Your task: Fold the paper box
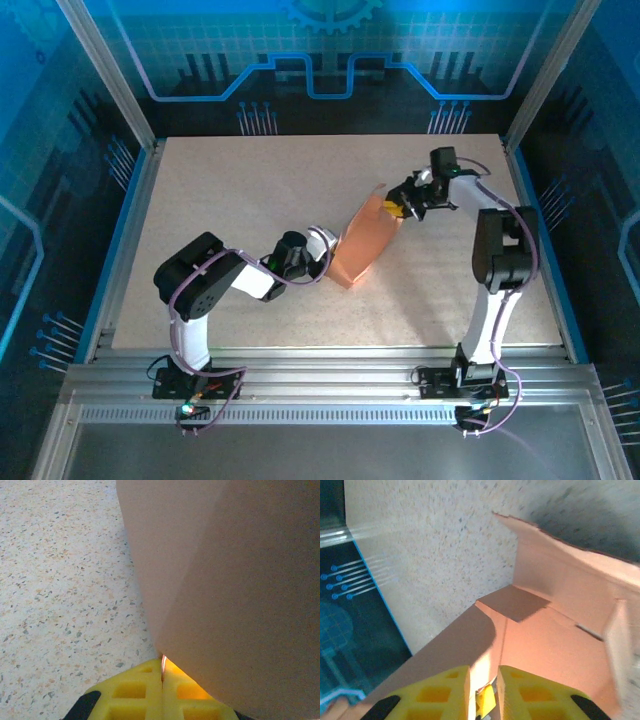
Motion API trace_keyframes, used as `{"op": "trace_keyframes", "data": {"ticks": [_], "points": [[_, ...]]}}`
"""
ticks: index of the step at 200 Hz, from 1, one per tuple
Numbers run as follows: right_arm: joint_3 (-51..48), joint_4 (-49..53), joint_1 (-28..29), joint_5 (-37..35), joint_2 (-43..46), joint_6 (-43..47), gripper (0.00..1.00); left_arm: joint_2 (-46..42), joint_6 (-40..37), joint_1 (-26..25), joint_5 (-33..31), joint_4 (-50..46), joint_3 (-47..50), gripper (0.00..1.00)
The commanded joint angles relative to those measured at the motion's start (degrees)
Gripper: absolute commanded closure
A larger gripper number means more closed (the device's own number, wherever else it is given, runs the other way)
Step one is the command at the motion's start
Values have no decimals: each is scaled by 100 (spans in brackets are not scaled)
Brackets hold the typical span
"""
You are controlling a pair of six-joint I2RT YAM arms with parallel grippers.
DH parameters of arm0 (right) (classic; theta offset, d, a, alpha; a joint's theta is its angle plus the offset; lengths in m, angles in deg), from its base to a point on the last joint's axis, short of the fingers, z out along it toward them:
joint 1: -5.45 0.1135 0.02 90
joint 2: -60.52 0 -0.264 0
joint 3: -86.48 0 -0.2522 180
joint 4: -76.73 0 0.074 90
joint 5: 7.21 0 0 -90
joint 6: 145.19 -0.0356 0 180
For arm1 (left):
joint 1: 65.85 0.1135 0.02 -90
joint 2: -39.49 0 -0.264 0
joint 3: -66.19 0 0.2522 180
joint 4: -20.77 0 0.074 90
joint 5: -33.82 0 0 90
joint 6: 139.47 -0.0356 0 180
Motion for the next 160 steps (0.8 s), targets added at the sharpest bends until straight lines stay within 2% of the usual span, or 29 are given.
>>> {"op": "trace_keyframes", "data": {"ticks": [1, 50, 80, 107, 160], "points": [[-330, 427, -217, -534, 259, 346, 76, 122, -34, -18, -129, -837, 58, 100], [-487, 483, -374, -616, 37, 517, 75, 112, -43, -20, -105, -839, 55, 100], [-167, 308, -334, -378, -332, 544, 76, 123, -35, -18, -76, -857, 57, 100], [290, 558, -175, -465, -669, 852, 75, 130, -17, -26, -45, -849, 43, 100], [137, 299, -9, 199, -680, 727, 75, 77, 30, -13, -23, -896, 19, 100]]}}
